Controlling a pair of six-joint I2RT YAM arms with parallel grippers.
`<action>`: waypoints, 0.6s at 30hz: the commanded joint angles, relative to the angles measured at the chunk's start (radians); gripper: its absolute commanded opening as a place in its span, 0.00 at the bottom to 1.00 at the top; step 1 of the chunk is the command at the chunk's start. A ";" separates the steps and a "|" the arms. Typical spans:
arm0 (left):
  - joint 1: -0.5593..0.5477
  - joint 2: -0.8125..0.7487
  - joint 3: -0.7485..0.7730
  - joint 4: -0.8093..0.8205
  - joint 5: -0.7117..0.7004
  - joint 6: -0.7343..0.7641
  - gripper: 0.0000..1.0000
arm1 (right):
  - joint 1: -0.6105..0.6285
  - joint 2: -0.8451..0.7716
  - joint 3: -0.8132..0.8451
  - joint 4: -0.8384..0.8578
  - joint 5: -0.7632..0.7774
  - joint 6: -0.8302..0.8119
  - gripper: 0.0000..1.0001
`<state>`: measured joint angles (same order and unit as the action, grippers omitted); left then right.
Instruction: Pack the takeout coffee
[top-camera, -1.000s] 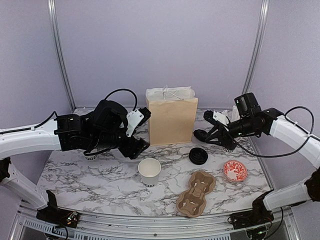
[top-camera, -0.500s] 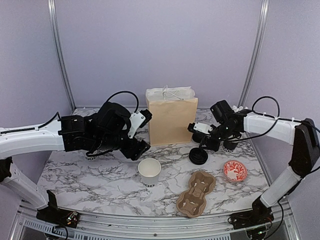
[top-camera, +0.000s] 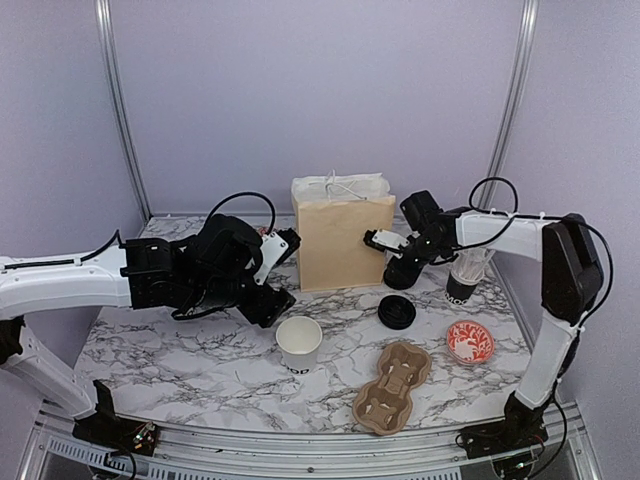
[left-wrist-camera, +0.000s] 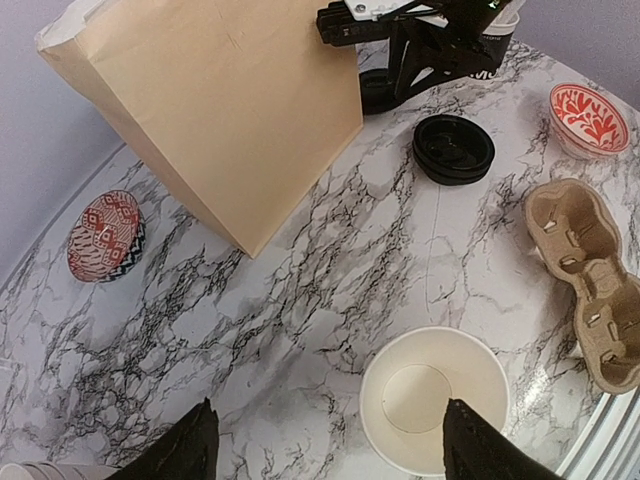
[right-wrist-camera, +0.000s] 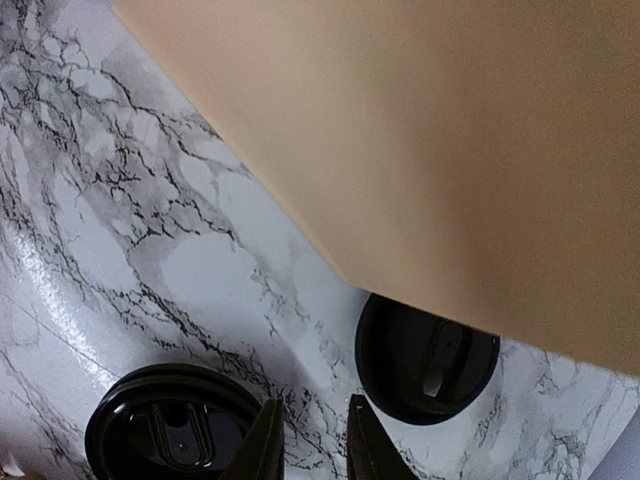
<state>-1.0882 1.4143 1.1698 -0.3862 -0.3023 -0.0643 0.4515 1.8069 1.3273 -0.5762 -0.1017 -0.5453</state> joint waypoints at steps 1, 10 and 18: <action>0.002 -0.020 -0.022 0.004 -0.021 -0.005 0.78 | -0.004 0.069 0.102 0.022 -0.018 0.030 0.21; 0.002 -0.030 -0.052 0.017 -0.027 -0.012 0.78 | -0.004 0.185 0.214 0.028 -0.005 0.029 0.23; 0.002 -0.040 -0.073 0.017 -0.019 -0.017 0.79 | -0.021 0.180 0.215 -0.017 0.081 0.062 0.38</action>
<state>-1.0882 1.4067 1.1095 -0.3855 -0.3161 -0.0704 0.4488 1.9991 1.5124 -0.5621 -0.0822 -0.5159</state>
